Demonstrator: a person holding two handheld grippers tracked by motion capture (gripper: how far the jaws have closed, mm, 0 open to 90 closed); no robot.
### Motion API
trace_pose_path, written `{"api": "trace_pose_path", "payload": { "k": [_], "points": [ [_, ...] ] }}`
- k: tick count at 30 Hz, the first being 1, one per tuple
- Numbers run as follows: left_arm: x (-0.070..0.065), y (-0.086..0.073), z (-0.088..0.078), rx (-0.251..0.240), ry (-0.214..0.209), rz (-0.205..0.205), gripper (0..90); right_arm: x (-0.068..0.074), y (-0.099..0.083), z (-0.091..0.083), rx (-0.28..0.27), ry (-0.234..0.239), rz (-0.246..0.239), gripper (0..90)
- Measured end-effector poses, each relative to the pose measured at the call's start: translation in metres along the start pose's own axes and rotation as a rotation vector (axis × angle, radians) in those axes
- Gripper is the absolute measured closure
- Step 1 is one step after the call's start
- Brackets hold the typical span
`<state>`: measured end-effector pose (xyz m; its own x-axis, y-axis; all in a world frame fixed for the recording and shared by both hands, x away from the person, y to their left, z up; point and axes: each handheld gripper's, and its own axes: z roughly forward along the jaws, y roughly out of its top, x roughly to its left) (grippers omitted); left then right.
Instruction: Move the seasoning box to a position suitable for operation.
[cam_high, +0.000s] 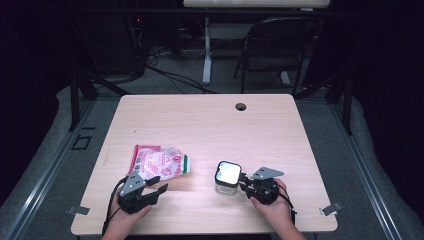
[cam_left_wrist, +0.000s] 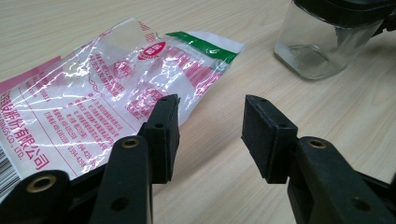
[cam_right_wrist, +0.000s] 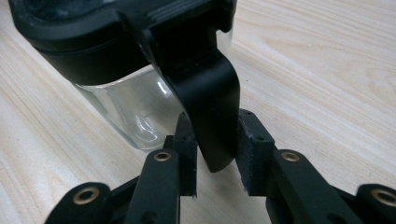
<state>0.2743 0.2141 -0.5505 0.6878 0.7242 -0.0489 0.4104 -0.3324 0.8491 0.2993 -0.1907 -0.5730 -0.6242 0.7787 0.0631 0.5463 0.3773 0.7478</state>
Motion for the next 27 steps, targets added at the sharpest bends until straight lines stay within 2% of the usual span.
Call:
{"api": "trace_pose_path", "payload": {
  "k": [4, 5, 11, 17, 27],
  "points": [
    [0.000, 0.000, -0.001, 0.004, -0.002, 0.000, 57.6, 0.002, 0.001, 0.001, 0.006, 0.000, -0.022, 72.8],
    [0.000, 0.000, 0.000, 0.008, -0.003, 0.003, 57.7, 0.003, 0.002, 0.000, 0.017, 0.011, -0.049, 73.0],
    [-0.001, -0.001, 0.001, 0.005, 0.000, 0.001, 57.7, 0.009, 0.003, 0.001, 0.025, 0.014, -0.101, 73.9],
    [-0.001, -0.001, 0.001, 0.005, 0.008, 0.001, 57.4, 0.012, 0.003, 0.001, 0.026, 0.025, -0.125, 74.1],
    [-0.001, -0.001, 0.002, 0.009, 0.014, 0.006, 56.9, 0.018, 0.003, 0.002, 0.014, 0.069, -0.157, 74.1]
  ]
}}
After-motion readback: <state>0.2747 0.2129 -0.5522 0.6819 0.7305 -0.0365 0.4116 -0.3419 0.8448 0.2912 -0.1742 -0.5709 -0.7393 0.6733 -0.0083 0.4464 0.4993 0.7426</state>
